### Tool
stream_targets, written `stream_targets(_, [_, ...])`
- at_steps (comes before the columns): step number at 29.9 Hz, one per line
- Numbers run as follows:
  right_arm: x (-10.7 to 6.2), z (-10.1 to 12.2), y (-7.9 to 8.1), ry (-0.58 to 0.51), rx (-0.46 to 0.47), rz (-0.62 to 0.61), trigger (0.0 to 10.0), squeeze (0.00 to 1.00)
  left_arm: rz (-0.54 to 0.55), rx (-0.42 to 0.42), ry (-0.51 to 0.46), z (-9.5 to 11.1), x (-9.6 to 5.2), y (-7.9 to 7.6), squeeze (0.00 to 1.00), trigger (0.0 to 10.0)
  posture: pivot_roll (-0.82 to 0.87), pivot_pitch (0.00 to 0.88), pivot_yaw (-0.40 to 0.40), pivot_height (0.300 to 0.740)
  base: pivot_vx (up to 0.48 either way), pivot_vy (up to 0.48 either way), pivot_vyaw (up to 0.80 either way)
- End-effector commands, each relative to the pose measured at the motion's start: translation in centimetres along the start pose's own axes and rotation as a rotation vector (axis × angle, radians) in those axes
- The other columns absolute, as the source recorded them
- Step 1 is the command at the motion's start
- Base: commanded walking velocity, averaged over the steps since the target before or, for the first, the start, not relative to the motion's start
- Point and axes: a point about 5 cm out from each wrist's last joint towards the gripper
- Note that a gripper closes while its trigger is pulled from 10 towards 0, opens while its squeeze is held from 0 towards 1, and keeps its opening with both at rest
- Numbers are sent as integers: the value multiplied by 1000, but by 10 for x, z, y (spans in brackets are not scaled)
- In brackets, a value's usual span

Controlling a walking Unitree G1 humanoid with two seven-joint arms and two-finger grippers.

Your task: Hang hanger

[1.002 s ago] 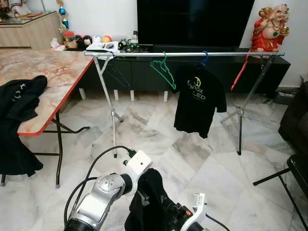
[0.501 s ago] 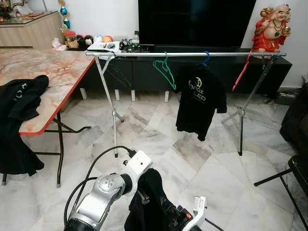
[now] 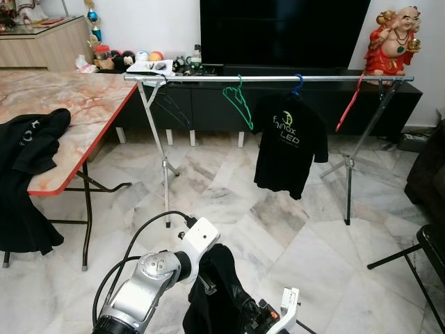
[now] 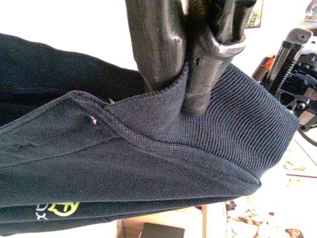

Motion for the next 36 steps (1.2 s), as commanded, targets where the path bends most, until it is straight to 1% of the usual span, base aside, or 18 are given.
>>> stream_targets(1, [66,22,192,-243,-769,-199,10000,0,157,2,-80,31,3,14,0,10000,116,76,61,740,0,0,0])
stream_targets(16, [66,22,192,-243,-769,-199,10000,0,157,2,-80,31,3,14,0,10000,116,76,61,740,0,0,0])
stream_targets(17, [29,77,82,-194,-902,-258,10000,1000,6,-10,-22,-16,-10,16,0,10000,122,0,0,740,0,0,0])
stream_targets(18, [29,77,82,-194,-902,-258,10000,1000,6,-10,-22,-16,-10,16,0,10000,122,0,0,740,0,0,0])
stream_targets(19, [11,79,53,-115,-928,-239,10000,1000,-8,-58,19,-39,-16,16,0,10000,122,0,0,740,0,0,0])
stream_targets(20, [8,71,45,-71,-905,-206,10000,1000,4,-97,48,-52,-18,15,0,10000,122,0,0,740,0,0,0])
stream_targets(21, [7,68,42,-50,-901,-193,10000,1000,12,-118,63,-59,-19,14,0,10000,122,0,0,740,0,0,0])
stream_targets(27, [7,68,40,-38,-902,-206,10000,1000,20,-120,83,-63,-19,14,0,10000,122,0,0,740,0,0,0])
stream_targets(30, [4,68,32,-24,-905,-243,10000,1000,21,-126,101,-68,-19,12,0,10000,121,0,0,740,0,0,0])
stream_targets(34, [3,68,28,-18,-903,-261,10000,1000,24,-138,109,-74,-19,12,0,10000,121,0,0,740,0,0,0])
stream_targets(35, [1,71,20,-24,-911,-326,10000,1000,55,-164,147,-85,-19,13,0,10000,123,0,0,740,0,0,0])
stream_targets(36, [0,72,16,-29,-916,-363,10000,1000,73,-173,173,-91,-19,13,0,10000,123,0,0,740,0,0,0])
Point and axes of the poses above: a point about 5 cm out from each wrist's last joint towards the gripper, its own x axis pointing out of the wrist towards the gripper, its own z axis along the axis of the wrist's last joint, y = z × x, and after that the axes turned 13 degrees about x, right-handed
